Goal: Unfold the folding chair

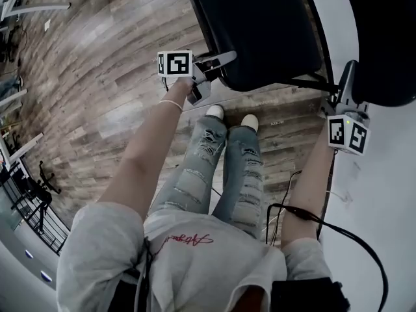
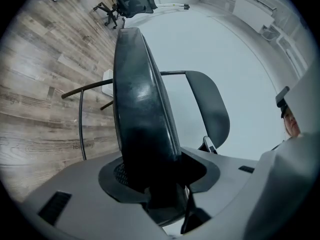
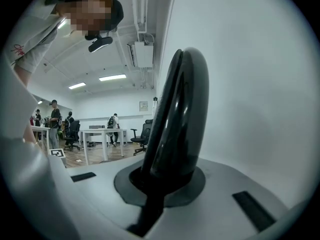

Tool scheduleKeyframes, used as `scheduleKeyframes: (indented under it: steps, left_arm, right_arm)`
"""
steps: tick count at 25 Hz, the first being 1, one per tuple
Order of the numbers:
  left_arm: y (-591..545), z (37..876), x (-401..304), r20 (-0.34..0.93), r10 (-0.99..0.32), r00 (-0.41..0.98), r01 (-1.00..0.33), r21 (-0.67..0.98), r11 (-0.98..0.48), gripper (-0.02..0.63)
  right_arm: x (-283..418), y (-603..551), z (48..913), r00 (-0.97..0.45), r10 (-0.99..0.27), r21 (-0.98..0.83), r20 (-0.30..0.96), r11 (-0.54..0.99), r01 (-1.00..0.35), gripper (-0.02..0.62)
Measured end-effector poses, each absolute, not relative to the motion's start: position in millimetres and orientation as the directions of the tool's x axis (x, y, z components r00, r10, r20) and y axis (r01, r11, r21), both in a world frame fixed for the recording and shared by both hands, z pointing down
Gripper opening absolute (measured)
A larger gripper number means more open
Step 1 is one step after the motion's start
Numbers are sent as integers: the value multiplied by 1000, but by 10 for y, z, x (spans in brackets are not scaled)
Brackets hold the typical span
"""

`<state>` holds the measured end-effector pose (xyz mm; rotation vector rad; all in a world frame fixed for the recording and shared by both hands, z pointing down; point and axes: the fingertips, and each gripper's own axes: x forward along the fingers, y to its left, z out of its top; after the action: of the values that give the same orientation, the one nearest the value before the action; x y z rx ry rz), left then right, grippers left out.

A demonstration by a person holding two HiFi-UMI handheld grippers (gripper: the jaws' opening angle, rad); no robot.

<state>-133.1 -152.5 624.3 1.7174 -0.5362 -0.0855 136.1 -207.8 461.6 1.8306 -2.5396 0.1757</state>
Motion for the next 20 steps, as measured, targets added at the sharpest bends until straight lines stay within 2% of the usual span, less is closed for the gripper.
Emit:
scheduleKeyframes:
  steps: [12,16,20]
  left_arm:
    - [-1116,7160,-1826,174,-263,949,-184,983,-14,213]
    - [-984,7343,-1927,105,-244,964,-121,991,-51,212]
    - [-973,7414,-1924,40,-237,971,-70,990,-121,212]
  right_arm:
    - [1228,-1909,5080,-289,-957,-114,35,284,-952,14]
    - [1088,-1731,5147,-335,-942,-58,22,333,-941,48]
    - [1197,-1646,5205,-304,-953,-69,7,303,-950,52]
